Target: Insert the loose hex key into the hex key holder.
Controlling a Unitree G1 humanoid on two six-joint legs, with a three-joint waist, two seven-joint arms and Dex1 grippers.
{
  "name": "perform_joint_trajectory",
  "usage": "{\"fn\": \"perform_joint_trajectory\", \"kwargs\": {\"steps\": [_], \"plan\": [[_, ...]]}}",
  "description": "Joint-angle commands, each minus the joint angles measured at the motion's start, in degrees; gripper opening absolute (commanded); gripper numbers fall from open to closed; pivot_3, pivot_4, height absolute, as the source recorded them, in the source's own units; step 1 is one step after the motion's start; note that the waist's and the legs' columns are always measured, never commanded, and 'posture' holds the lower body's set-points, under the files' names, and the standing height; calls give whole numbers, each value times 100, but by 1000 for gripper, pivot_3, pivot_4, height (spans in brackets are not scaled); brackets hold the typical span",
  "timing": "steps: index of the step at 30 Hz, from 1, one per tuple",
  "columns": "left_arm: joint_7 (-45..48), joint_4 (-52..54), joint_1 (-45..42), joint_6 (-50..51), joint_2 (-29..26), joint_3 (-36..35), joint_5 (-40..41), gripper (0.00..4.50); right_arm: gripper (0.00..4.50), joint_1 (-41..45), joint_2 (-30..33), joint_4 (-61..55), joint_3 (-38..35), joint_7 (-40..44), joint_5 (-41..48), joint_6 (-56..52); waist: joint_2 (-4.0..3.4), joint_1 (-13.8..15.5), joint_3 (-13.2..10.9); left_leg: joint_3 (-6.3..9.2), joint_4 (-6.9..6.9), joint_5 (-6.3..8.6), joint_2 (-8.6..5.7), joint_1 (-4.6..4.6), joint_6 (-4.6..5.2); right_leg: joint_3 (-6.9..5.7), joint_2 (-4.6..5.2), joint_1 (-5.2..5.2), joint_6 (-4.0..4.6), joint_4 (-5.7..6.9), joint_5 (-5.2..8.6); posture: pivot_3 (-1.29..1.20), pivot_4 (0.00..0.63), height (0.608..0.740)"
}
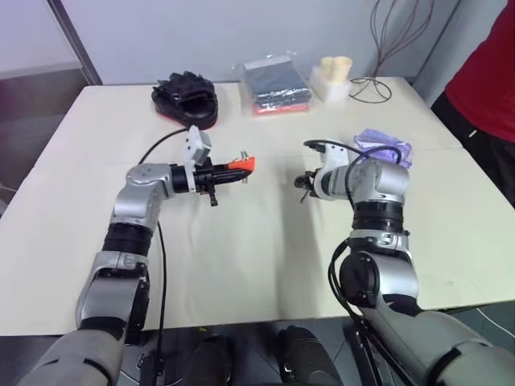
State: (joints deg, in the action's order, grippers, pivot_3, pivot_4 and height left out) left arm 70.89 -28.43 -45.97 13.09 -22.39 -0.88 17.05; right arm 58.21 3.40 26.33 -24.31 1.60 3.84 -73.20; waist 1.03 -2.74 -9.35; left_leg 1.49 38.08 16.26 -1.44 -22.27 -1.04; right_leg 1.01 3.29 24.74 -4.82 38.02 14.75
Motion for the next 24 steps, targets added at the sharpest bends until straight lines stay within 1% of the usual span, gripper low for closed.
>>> {"fn": "perform_joint_trajectory", "kwargs": {"steps": [1, 4, 6, 8, 10, 17, 18, 20, 24], "plan": [[-84, 284, -1, 2, -62, -141, 199, 0, 982, -400, 24, 480, 582, 142, -34, 284, 5, -2, 4, 0, 0, 0, 1, 4, 0, 0, -1, -4, 0, -1, 0, 0, 150, 740], [-151, 373, 46, 39, -96, -158, 238, 0, 982, -700, 113, 474, 1133, 316, -96, 446, 21, -9, 16, 0, 0, 1, 5, 27, 1, 0, -5, -27, 0, -6, 0, 0, 150, 740], [-187, 435, 84, 59, -115, -150, 265, 0, 982, -831, 153, 470, 1289, 358, -73, 497, 36, 0, 27, 1, -2, 1, 6, 50, 2, 0, -6, -50, 1, -7, 1, 0, 150, 740], [-223, 486, 117, 73, -128, -150, 281, 0, 982, -921, 193, 532, 1381, 378, -61, 598, 35, 6, 31, 2, -12, 4, 8, 90, 5, -1, -7, -96, 1, -21, 1, 0, 150, 740], [-256, 512, 134, 84, -147, -143, 304, 0, 982, -946, 252, 648, 1493, 408, -79, 722, 37, 10, 45, 9, -16, 7, 16, 104, 10, -7, -15, -126, 1, -55, 2, 0, 150, 740], [-324, 495, 131, 64, -161, -99, 325, 0, 982, -594, 230, 1107, 1506, 362, -5, 959, 59, 6, 81, 11, -16, 8, 17, 106, 10, -8, -11, -134, 3, -68, 0, 0, 150, 740], [-332, 494, 134, 54, -153, -93, 321, 0, 1214, -546, 215, 1202, 1490, 344, 4, 986, 59, 3, 81, 11, -16, 8, 17, 106, 10, -8, -10, -134, 3, -69, 0, 0, 150, 740], [-344, 490, 136, 35, -143, -88, 319, 0, 1849, -459, 184, 1384, 1452, 308, 28, 1012, 59, 1, 82, 11, -17, 8, 18, 107, 11, -8, -10, -133, 4, -70, -1, 0, 150, 740], [-390, 466, 130, -5, -130, -107, 324, 0, 3852, -309, 112, 1651, 1428, 278, 85, 1038, 62, 10, 85, 11, -17, 9, 18, 106, 11, -9, -7, -133, 5, -71, -2, 0, 150, 740]]}}
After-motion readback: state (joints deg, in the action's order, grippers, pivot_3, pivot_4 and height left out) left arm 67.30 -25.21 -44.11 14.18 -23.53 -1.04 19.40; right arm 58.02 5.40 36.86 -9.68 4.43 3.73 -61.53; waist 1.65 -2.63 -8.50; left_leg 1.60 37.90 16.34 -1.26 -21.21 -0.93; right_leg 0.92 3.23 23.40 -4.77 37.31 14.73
